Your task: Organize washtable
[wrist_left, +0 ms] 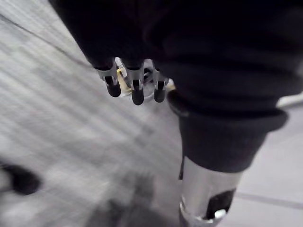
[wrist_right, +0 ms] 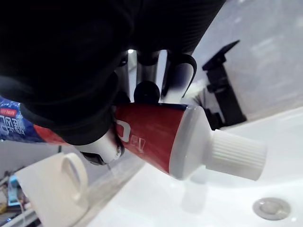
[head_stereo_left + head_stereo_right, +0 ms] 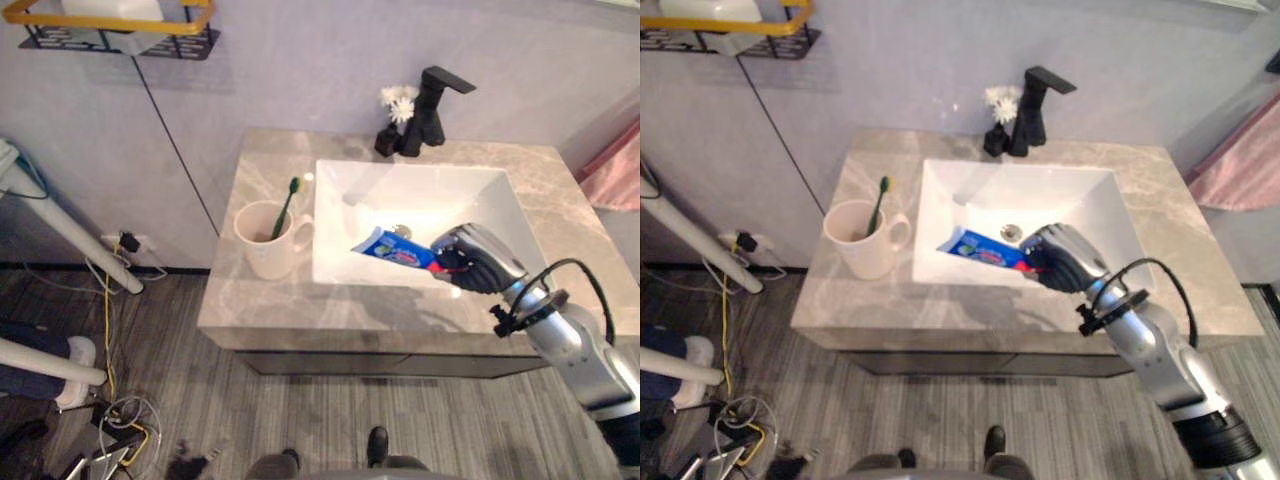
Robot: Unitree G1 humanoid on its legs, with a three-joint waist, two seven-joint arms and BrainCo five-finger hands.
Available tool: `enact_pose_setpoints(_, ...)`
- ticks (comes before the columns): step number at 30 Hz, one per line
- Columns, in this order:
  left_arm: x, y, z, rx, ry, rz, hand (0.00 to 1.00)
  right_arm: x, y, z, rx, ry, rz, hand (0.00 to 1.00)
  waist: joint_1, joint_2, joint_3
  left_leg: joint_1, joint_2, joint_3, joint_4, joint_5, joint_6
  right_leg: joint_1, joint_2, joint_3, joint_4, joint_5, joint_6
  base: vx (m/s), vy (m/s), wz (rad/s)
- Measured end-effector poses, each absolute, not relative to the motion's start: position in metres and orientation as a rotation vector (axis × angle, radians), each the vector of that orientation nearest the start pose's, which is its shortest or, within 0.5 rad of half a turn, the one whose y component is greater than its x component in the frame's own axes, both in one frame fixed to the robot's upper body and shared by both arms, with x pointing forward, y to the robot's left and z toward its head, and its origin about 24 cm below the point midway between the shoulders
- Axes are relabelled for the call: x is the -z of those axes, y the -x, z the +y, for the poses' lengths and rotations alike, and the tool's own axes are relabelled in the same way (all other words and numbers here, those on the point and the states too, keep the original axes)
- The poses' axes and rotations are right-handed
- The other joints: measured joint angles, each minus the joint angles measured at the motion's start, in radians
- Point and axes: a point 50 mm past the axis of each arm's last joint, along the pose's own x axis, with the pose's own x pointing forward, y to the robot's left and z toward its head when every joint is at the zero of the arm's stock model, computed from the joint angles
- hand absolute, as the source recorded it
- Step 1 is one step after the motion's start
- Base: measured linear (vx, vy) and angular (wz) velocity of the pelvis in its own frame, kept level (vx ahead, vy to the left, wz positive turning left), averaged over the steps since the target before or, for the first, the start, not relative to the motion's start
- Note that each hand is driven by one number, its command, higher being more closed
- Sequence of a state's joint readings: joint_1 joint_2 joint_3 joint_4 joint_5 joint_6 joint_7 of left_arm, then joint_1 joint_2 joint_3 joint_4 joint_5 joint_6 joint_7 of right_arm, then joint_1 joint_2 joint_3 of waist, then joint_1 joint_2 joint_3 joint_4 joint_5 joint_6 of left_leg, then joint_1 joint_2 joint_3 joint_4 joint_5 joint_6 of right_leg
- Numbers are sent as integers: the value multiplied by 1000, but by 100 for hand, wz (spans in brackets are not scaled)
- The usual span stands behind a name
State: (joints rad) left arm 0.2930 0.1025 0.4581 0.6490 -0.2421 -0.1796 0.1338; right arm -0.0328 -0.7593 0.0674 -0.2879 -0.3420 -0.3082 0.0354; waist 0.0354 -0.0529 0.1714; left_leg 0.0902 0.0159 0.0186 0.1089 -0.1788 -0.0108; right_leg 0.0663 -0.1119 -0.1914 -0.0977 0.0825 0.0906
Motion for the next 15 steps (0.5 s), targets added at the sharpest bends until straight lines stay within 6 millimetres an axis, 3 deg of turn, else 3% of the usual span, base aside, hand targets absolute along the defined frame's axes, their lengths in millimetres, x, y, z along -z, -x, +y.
enact_pose_setpoints(1,88,-81,305,-862,109,543,0,-156,-234,-194,-311,1065,-587,100,7,2,0,-1,0,0,0,0,0,0,0,0,0,0,0,-22,-30,8)
enact_pose_setpoints(3,31,-96,336,-970,50,233,0,-160,-228,-191,-295,1039,-619,100,9,14,-11,-7,-1,-10,1,1,-1,-1,-3,-9,0,-1,0,-22,-27,11)
enact_pose_setpoints(4,18,-99,341,-984,33,167,0,-160,-227,-191,-291,1032,-625,100,9,17,-16,-7,-1,-12,1,1,-1,0,-4,-11,0,-1,0,-9,-21,9)
enact_pose_setpoints(6,-31,-115,343,-965,-23,-69,0,-160,-227,-190,-277,1010,-633,100,11,35,-38,-9,-3,-17,1,1,-1,0,-10,-18,0,-2,1,-4,-13,7)
enact_pose_setpoints(7,-33,-115,343,-963,-24,-76,0,-160,-227,-190,-276,1009,-633,100,12,36,-39,-9,-4,-17,1,1,-1,1,-10,-18,0,-2,1,-8,-9,6)
enact_pose_setpoints(9,-81,-133,326,-869,-55,-312,0,-160,-226,-188,-253,970,-644,100,19,46,-65,-9,-5,-22,1,1,-1,4,-12,-24,0,-2,2,-8,-15,6)
enact_pose_setpoints(12,-119,-156,295,-721,-30,-508,0,-165,-224,-183,-228,909,-682,100,34,49,-73,-7,-4,-30,5,1,-1,12,-12,-30,0,-3,2,-30,-30,7)
enact_pose_setpoints(15,-143,-164,265,-574,12,-637,0,-167,-223,-179,-201,863,-707,100,35,48,-87,-7,-5,-39,8,1,-1,18,-12,-39,0,-4,3,-30,-27,10)
